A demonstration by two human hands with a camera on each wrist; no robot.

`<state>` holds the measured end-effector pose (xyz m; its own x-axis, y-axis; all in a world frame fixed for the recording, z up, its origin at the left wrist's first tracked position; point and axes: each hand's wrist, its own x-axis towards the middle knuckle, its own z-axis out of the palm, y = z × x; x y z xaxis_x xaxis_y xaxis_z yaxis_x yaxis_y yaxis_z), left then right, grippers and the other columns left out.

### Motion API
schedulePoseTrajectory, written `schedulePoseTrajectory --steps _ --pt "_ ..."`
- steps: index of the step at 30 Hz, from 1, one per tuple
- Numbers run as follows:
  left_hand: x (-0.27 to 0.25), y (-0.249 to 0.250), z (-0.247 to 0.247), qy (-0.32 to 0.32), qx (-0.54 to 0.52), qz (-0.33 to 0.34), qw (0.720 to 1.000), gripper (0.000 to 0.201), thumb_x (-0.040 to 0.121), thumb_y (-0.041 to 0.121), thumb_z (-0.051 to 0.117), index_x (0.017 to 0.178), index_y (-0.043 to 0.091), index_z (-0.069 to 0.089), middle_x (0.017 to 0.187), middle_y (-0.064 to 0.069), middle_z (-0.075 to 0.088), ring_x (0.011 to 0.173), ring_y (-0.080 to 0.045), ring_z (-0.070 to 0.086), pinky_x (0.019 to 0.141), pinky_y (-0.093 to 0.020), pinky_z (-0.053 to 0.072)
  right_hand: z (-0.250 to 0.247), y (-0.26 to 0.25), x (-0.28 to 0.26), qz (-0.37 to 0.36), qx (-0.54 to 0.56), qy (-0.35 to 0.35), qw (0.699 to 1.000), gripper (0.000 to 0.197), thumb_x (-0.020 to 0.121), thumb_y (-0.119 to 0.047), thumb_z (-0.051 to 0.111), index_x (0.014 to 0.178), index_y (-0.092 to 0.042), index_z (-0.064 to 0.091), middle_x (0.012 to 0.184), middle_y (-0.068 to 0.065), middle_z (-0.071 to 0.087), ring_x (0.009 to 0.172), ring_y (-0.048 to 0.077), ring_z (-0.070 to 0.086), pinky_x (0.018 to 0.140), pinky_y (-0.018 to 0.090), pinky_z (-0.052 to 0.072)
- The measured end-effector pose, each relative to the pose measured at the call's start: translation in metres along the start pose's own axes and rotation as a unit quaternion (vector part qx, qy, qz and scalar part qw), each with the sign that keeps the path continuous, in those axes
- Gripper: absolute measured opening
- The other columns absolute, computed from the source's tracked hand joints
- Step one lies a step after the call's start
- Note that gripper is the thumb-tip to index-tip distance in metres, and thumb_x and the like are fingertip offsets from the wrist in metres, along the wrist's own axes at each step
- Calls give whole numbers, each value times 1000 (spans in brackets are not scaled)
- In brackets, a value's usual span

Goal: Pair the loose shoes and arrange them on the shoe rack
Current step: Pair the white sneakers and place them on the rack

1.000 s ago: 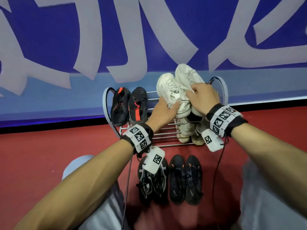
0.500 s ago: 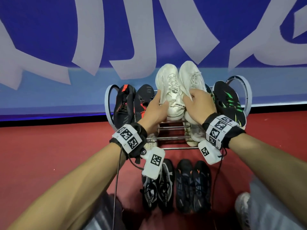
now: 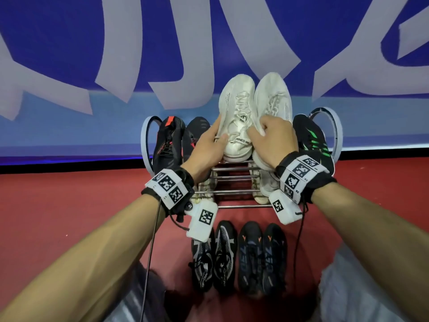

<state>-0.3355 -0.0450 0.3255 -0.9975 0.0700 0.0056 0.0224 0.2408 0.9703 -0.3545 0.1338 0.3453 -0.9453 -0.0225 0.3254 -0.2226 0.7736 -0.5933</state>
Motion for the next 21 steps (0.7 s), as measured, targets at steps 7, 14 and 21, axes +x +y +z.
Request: schedulePoseTrajectory --steps 7,14,21 --pt "4 -19 18 20 11 0 1000 61 98 34 43 155 43 24 156 16 39 137 2 44 115 -35 39 14 13 5 55 33 -1 998 48 82 -37 64 58 -18 26 53 -4 26 47 14 25 47 31 21" --pt "5 -23 26 44 33 7 998 57 103 26 40 155 41 24 158 17 35 143 -3 36 119 -39 33 31 21 16 133 42 -7 990 44 77 -56 60 60 -20 42 63 -4 51 61 21 52 56 30 34" --pt "5 -22 35 64 39 -55 996 54 94 36 37 147 44 37 140 17 57 130 -11 54 111 -45 42 28 20 18 153 -12 37 987 44 78 -60 61 74 -17 51 79 3 58 74 30 55 61 31 34"
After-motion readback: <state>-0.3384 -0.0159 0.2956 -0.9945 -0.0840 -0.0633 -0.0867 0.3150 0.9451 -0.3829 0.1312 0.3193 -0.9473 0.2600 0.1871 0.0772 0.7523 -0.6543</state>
